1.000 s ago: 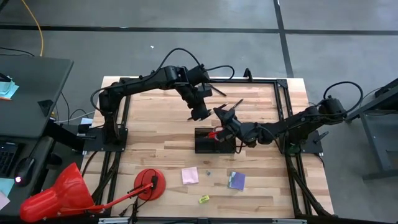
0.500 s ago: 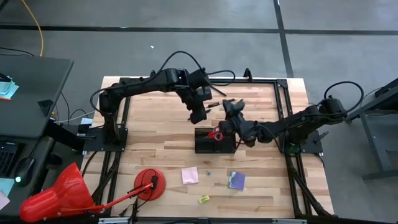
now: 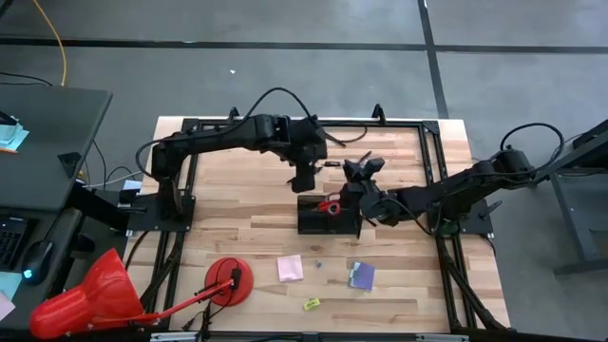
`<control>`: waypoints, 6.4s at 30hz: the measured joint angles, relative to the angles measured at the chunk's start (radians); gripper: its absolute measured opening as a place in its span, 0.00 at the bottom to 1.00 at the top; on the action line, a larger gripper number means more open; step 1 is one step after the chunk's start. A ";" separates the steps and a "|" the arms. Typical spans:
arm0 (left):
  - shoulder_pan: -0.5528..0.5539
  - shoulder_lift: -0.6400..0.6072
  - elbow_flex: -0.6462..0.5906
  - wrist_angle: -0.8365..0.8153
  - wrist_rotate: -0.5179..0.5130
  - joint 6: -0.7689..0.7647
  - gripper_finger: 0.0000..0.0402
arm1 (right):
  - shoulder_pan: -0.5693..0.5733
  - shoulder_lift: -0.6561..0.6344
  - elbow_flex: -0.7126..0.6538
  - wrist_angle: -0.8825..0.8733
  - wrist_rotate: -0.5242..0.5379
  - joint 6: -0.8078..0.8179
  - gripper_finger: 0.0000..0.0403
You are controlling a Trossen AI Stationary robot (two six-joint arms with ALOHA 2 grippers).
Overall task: Pick and place office supplies into organizer
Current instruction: Put the black pen into the black desk organizer
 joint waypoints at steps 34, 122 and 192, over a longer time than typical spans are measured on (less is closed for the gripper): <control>-0.040 -0.631 -1.288 1.793 0.310 -0.024 0.18 | 0.101 -0.194 -0.001 0.050 -0.724 0.485 0.04; -0.105 -0.486 -1.189 1.817 0.188 -0.052 0.07 | -0.200 0.041 0.000 0.376 -1.256 0.467 0.24; -0.491 -0.759 -1.817 2.238 -0.415 -0.155 0.04 | -0.129 0.571 0.743 -0.654 -1.177 0.549 0.29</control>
